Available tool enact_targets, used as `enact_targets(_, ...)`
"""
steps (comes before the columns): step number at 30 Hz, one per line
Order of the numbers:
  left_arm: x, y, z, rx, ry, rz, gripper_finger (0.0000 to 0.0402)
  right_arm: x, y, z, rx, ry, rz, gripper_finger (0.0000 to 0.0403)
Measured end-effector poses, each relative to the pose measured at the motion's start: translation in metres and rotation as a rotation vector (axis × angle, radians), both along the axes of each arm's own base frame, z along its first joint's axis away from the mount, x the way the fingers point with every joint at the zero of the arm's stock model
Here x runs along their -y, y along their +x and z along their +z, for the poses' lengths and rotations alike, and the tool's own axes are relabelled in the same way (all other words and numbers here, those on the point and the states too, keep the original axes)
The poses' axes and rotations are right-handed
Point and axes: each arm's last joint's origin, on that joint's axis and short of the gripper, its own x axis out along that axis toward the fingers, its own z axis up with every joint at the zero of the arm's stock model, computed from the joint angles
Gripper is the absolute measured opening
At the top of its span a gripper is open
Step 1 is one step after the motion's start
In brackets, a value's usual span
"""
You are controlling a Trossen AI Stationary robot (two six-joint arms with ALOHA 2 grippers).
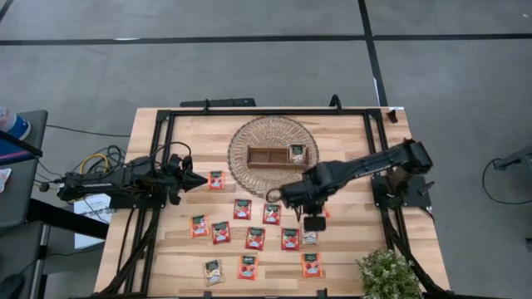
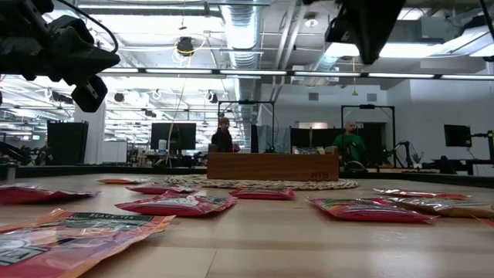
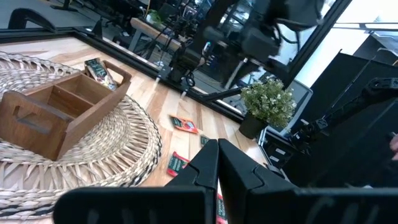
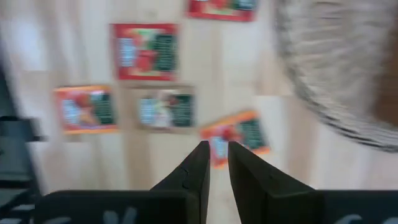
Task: Pick & Place Tea
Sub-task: Put the right brown tea bag into the right slot of the wooden organizer
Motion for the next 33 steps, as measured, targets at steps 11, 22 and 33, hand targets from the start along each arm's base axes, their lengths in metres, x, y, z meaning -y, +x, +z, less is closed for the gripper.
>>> enact_targets(11, 0.000, 0.000, 0.000, 0.000, -0.005, -0.002, 0.0000, -0.040, -0.015, -0.022, -0.043, 0.005, -0.015, 0.0090)
enact_targets(22, 0.000, 0.000, 0.000, 0.000, -0.008, -0.002, 0.0000, -0.039, -0.019, -0.069, -0.043, 0.007, -0.026, 0.0262)
enact_targets(33, 0.000, 0.000, 0.000, 0.000, -0.008, -0.003, 0.0000, -0.028, -0.022, -0.109, 0.010, 0.029, -0.020, 0.0281)
